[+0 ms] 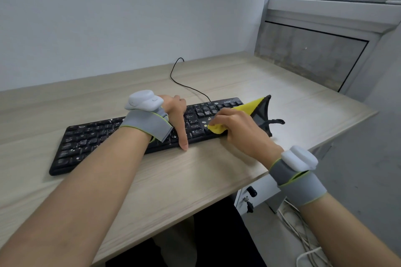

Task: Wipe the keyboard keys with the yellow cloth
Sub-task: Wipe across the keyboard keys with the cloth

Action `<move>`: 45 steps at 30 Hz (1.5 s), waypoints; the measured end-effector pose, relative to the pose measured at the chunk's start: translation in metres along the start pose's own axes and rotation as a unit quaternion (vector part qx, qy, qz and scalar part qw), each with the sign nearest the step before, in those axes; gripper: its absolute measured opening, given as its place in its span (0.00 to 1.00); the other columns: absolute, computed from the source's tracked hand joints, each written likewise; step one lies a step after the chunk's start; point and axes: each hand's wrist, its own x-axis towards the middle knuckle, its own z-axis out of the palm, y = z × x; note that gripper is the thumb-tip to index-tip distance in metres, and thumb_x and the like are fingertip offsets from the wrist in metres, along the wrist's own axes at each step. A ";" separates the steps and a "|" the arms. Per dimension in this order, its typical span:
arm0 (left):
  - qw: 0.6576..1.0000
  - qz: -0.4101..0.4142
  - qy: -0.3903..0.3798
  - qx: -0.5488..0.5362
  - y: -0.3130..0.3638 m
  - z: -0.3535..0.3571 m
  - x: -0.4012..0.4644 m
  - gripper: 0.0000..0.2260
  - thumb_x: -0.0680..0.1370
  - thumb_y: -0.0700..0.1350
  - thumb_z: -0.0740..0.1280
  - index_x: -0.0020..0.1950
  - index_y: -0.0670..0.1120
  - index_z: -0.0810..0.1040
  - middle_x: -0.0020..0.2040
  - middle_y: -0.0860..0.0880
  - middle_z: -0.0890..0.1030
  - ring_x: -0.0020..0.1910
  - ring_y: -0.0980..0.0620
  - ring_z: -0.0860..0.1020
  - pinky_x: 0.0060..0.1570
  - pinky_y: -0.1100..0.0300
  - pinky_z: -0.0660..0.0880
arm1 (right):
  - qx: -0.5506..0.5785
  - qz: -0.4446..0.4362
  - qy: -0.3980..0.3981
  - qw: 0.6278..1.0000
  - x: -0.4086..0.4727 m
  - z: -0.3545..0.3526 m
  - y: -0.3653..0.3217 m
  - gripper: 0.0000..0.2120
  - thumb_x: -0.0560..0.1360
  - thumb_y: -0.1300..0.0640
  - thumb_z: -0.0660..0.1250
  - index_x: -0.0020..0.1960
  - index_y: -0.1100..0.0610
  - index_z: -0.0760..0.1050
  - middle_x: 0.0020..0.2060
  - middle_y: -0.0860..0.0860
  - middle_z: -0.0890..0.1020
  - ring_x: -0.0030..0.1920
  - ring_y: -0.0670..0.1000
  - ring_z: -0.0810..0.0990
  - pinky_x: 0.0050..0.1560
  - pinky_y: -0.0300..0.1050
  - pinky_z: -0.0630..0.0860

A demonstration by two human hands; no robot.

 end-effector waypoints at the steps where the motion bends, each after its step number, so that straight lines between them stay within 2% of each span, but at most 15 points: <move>1: 1.000 0.000 0.000 0.002 0.000 0.000 0.000 0.48 0.45 0.68 0.78 0.57 0.46 0.66 0.54 0.50 0.69 0.53 0.47 0.73 0.56 0.51 0.75 | -0.008 0.000 -0.004 1.000 0.004 0.001 0.002 0.25 0.63 0.78 0.57 0.54 0.61 0.79 0.53 0.57 0.80 0.51 0.60 0.78 0.47 0.54 0.77; 6: 1.000 -0.001 0.002 0.006 0.000 0.000 -0.001 0.47 0.49 0.67 0.78 0.58 0.45 0.66 0.55 0.50 0.69 0.54 0.47 0.73 0.58 0.50 0.74 | -0.055 0.043 -0.001 0.998 0.012 -0.002 0.020 0.26 0.63 0.79 0.58 0.55 0.61 0.78 0.54 0.57 0.79 0.53 0.60 0.76 0.45 0.47 0.73; 14: 1.000 0.000 -0.010 0.006 0.002 -0.001 -0.001 0.48 0.51 0.65 0.79 0.62 0.44 0.65 0.58 0.49 0.69 0.56 0.46 0.72 0.58 0.49 0.74 | -0.006 0.015 -0.022 1.000 0.014 -0.002 0.009 0.26 0.63 0.79 0.56 0.54 0.60 0.79 0.52 0.56 0.80 0.50 0.60 0.78 0.47 0.55 0.77; 20: 1.000 -0.003 -0.008 0.004 0.000 0.000 -0.002 0.48 0.51 0.66 0.79 0.61 0.45 0.65 0.57 0.50 0.68 0.56 0.47 0.72 0.58 0.50 0.74 | -0.053 0.041 -0.031 0.997 0.020 -0.004 0.016 0.26 0.65 0.79 0.56 0.56 0.61 0.78 0.53 0.57 0.78 0.51 0.61 0.77 0.47 0.53 0.76; 24: 1.000 0.000 -0.002 0.000 0.000 0.002 0.000 0.48 0.49 0.66 0.79 0.60 0.45 0.66 0.56 0.50 0.69 0.56 0.47 0.72 0.58 0.50 0.74 | -0.019 0.052 -0.011 0.998 0.004 -0.009 0.018 0.25 0.66 0.79 0.57 0.54 0.60 0.79 0.53 0.56 0.79 0.50 0.59 0.78 0.45 0.49 0.75; 29: 1.000 -0.006 -0.010 0.006 0.001 -0.001 0.001 0.51 0.48 0.67 0.79 0.62 0.45 0.65 0.56 0.50 0.68 0.56 0.47 0.72 0.58 0.50 0.74 | 0.024 0.009 -0.018 1.000 0.005 0.000 0.001 0.25 0.64 0.78 0.57 0.53 0.59 0.80 0.52 0.56 0.80 0.50 0.59 0.78 0.48 0.53 0.77; 37: 1.000 -0.005 -0.011 0.006 0.000 -0.001 0.001 0.50 0.47 0.67 0.78 0.61 0.45 0.65 0.56 0.50 0.68 0.56 0.47 0.71 0.59 0.50 0.74 | -0.041 0.009 -0.014 0.999 0.018 0.005 0.002 0.28 0.62 0.79 0.56 0.56 0.61 0.78 0.53 0.57 0.78 0.52 0.61 0.76 0.47 0.55 0.76; 40: 1.000 -0.004 -0.014 0.000 0.000 -0.001 0.001 0.49 0.48 0.67 0.79 0.60 0.46 0.64 0.56 0.50 0.68 0.57 0.47 0.71 0.59 0.50 0.74 | -0.018 0.014 -0.010 1.000 0.008 0.002 0.004 0.27 0.62 0.79 0.56 0.55 0.61 0.79 0.53 0.58 0.79 0.51 0.61 0.77 0.47 0.55 0.76; 45: 1.000 -0.007 -0.024 0.001 0.001 -0.002 0.002 0.52 0.49 0.66 0.79 0.65 0.44 0.63 0.58 0.49 0.67 0.59 0.46 0.71 0.60 0.49 0.73 | 0.020 -0.008 -0.007 1.000 -0.003 0.003 -0.004 0.24 0.64 0.77 0.57 0.53 0.60 0.80 0.52 0.56 0.80 0.50 0.59 0.78 0.46 0.56 0.78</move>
